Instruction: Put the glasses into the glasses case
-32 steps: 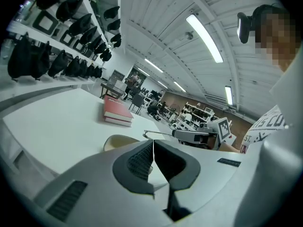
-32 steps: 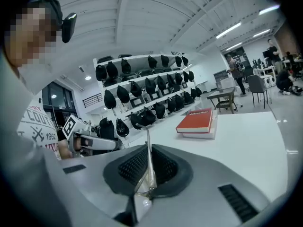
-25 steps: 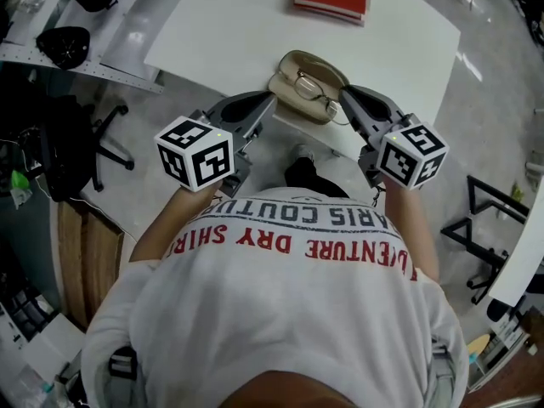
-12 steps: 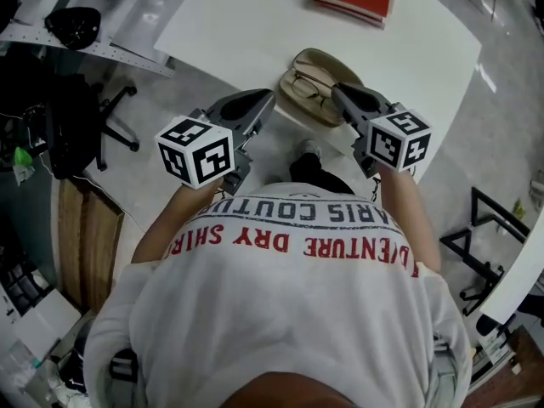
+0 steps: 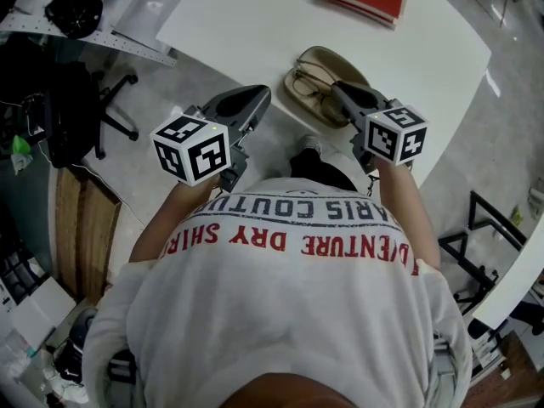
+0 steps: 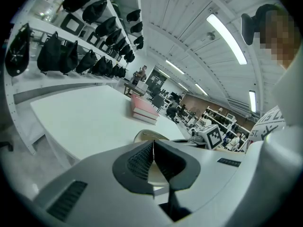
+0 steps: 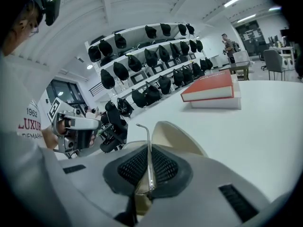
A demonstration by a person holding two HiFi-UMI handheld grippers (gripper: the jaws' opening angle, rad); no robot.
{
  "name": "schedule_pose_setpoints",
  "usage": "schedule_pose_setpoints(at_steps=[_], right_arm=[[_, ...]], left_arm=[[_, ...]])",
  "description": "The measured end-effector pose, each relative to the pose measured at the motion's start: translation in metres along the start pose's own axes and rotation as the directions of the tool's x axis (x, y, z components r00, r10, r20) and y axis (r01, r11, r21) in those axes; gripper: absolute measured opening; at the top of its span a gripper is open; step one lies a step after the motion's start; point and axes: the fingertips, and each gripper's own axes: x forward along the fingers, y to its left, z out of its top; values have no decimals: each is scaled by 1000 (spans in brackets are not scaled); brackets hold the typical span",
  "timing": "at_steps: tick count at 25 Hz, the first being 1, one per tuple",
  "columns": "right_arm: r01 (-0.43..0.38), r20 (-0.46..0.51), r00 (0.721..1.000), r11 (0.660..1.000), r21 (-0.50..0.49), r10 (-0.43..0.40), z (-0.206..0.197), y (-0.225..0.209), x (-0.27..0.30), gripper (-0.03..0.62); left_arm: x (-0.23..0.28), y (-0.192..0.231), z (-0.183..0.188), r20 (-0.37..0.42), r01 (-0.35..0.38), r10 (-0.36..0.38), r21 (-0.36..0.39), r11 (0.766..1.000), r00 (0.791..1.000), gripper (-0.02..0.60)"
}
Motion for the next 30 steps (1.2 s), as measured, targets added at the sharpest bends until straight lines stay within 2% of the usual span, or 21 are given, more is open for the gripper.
schedule_pose_setpoints(at_steps=[4,15,20,23,30], right_arm=[[-2,-28,1000,1000,-9,2,-8,-3,3,35],[1,-154,988,988,-156,-25,-27,0,14,37],[-14,-175,984,982,-188,-19,-30,4,14,45],[-11,-174,984,981,-193,-23,-31,4,14,112],[46,-150,985,971,-236,-83,-30,5,6,207]], left_arm=[[5,1,0,-2,1,-1,-2,1000,1000,29],[12,5,2,-11,13,-13,-2,1000,1000,29],[15,6,-1,-20,21,-21,-3,1000,1000,29],[15,7,-3,-26,25,-25,-3,1000,999,29],[13,1,-7,-39,45,-45,8,999,998,29]])
